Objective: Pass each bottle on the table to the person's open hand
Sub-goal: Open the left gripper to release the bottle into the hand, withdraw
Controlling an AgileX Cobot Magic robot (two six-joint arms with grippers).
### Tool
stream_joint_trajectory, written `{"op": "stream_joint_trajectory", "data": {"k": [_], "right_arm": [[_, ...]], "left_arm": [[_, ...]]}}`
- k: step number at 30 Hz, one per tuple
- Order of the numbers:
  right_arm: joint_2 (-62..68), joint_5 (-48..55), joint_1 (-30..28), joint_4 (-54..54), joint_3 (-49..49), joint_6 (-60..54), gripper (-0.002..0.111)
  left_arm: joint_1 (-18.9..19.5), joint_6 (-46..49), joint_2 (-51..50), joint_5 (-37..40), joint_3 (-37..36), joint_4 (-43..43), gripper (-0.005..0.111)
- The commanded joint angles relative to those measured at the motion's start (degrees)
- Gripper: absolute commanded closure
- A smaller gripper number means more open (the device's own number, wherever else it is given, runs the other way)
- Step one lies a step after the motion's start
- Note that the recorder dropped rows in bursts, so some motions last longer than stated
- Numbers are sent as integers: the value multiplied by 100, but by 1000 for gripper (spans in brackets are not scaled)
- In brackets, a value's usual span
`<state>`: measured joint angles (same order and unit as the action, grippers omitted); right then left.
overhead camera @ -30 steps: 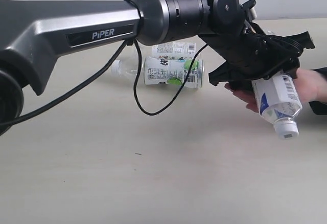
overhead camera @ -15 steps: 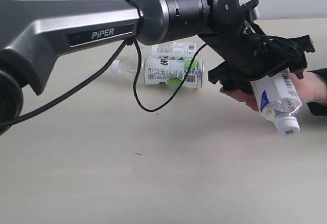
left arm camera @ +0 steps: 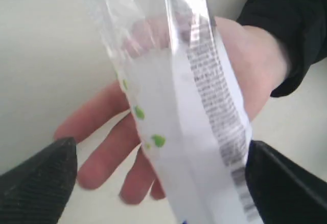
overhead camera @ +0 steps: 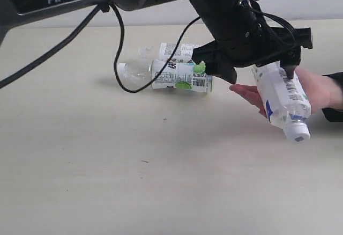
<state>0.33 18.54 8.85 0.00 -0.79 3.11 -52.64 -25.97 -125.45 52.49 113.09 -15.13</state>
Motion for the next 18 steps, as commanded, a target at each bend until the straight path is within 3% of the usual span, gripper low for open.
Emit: {"op": "stream_joint_trajectory", "data": {"k": [1, 5, 11, 14, 18], "right_arm": [[-33, -78, -16, 0, 8, 3, 108], [-33, -78, -16, 0, 8, 3, 108], [-33, -78, -16, 0, 8, 3, 108], [-33, -78, -16, 0, 8, 3, 108], [-33, -78, -16, 0, 8, 3, 108]], "left_arm": [[8, 162, 428, 684, 36, 524, 32], [8, 411, 723, 1087, 36, 605, 56], [8, 630, 1230, 1748, 36, 1277, 107], [-13, 700, 1576, 1748, -114, 1590, 107], [-108, 971, 2319, 1748, -907, 1889, 107]]}}
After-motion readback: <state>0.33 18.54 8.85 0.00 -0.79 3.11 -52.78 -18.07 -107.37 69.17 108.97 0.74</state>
